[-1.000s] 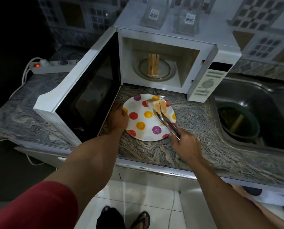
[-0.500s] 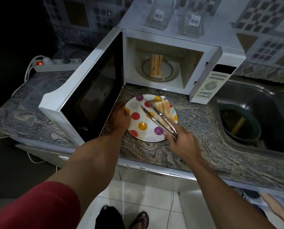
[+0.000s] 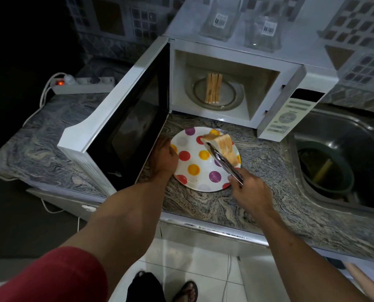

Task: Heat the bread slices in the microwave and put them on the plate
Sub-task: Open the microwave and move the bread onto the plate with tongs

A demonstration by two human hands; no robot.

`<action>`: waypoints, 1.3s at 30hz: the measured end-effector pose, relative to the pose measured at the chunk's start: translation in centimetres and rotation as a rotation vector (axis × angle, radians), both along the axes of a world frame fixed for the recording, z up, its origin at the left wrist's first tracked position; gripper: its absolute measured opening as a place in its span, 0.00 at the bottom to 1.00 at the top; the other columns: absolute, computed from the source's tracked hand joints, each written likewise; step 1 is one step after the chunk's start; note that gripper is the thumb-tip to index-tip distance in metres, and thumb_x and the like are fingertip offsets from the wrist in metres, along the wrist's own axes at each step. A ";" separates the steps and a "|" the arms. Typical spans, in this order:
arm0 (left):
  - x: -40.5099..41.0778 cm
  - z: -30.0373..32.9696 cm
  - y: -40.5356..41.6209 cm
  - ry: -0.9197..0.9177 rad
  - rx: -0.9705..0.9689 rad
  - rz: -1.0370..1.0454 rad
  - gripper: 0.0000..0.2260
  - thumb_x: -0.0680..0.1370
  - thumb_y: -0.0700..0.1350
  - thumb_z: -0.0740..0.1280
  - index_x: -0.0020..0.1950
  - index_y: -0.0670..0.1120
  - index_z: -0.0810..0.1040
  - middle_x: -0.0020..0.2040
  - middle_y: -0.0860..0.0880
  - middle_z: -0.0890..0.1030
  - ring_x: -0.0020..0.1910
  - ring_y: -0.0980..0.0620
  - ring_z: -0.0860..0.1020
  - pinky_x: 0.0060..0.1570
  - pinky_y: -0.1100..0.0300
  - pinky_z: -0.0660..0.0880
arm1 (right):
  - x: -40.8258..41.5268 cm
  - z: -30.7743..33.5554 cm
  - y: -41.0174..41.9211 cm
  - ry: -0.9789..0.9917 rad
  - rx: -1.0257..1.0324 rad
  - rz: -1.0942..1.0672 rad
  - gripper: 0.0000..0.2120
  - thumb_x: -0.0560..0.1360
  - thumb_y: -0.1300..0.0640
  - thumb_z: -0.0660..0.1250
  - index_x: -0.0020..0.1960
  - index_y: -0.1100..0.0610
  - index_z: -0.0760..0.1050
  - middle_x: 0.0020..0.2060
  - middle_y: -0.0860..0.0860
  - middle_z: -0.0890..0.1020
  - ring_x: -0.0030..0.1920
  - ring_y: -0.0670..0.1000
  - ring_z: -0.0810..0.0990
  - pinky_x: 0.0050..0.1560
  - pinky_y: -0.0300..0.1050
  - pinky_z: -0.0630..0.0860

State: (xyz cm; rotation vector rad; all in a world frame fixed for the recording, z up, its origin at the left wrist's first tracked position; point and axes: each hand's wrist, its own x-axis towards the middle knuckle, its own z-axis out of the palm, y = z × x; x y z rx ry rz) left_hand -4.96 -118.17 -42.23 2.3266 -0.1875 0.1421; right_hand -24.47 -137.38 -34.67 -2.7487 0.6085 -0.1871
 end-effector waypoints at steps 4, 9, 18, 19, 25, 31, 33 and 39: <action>0.0 0.0 0.0 0.002 0.004 0.008 0.19 0.78 0.40 0.60 0.68 0.41 0.76 0.68 0.42 0.76 0.69 0.42 0.72 0.70 0.50 0.68 | 2.4 1.1 0.6 -0.089 0.078 0.039 0.20 0.79 0.39 0.61 0.64 0.48 0.75 0.42 0.57 0.84 0.42 0.62 0.83 0.42 0.52 0.80; -0.1 0.1 0.0 0.011 0.015 -0.007 0.19 0.79 0.40 0.60 0.70 0.42 0.75 0.70 0.45 0.74 0.71 0.44 0.70 0.70 0.51 0.67 | 8.4 4.7 0.9 -0.215 0.135 -0.081 0.17 0.79 0.42 0.63 0.59 0.54 0.76 0.44 0.59 0.83 0.46 0.64 0.82 0.45 0.52 0.78; 0.3 -0.6 -0.2 0.020 0.000 0.039 0.20 0.78 0.42 0.59 0.68 0.41 0.77 0.67 0.43 0.78 0.68 0.43 0.73 0.69 0.53 0.68 | 17.8 7.6 -1.2 -0.115 0.281 -0.427 0.20 0.76 0.47 0.64 0.60 0.62 0.75 0.57 0.62 0.81 0.58 0.65 0.79 0.53 0.53 0.75; 0.4 -0.7 -0.3 0.014 -0.006 0.044 0.21 0.77 0.43 0.58 0.67 0.41 0.78 0.66 0.43 0.78 0.67 0.43 0.74 0.69 0.53 0.68 | 18.4 7.5 -1.3 -0.107 0.300 -0.432 0.21 0.76 0.47 0.64 0.60 0.62 0.74 0.57 0.61 0.81 0.58 0.65 0.79 0.54 0.53 0.76; 0.1 -0.2 -0.2 -0.015 -0.022 0.032 0.21 0.77 0.42 0.58 0.67 0.40 0.77 0.67 0.42 0.77 0.68 0.43 0.73 0.71 0.54 0.66 | 20.3 6.9 -1.0 -0.100 0.342 -0.431 0.23 0.76 0.44 0.64 0.61 0.61 0.75 0.58 0.60 0.81 0.58 0.64 0.80 0.53 0.52 0.77; 0.0 -0.1 -0.3 0.006 -0.019 0.041 0.23 0.76 0.44 0.57 0.68 0.40 0.77 0.67 0.42 0.77 0.68 0.43 0.73 0.70 0.54 0.66 | 20.7 6.1 -0.7 -0.051 0.311 -0.439 0.25 0.76 0.45 0.65 0.64 0.63 0.73 0.61 0.61 0.79 0.61 0.65 0.79 0.57 0.54 0.76; 0.0 -0.1 -0.2 0.008 -0.017 0.045 0.23 0.76 0.44 0.57 0.68 0.41 0.77 0.67 0.43 0.77 0.68 0.43 0.73 0.70 0.54 0.67 | 20.9 6.0 -0.8 -0.038 0.304 -0.433 0.25 0.77 0.45 0.65 0.64 0.63 0.73 0.61 0.61 0.79 0.61 0.65 0.79 0.58 0.54 0.76; -0.2 0.4 -0.2 0.034 -0.028 0.043 0.23 0.76 0.45 0.56 0.68 0.41 0.76 0.68 0.43 0.77 0.69 0.44 0.72 0.70 0.53 0.67 | 22.0 6.5 -1.1 -0.030 0.251 -0.410 0.19 0.76 0.48 0.66 0.60 0.61 0.79 0.57 0.60 0.82 0.57 0.64 0.81 0.54 0.54 0.78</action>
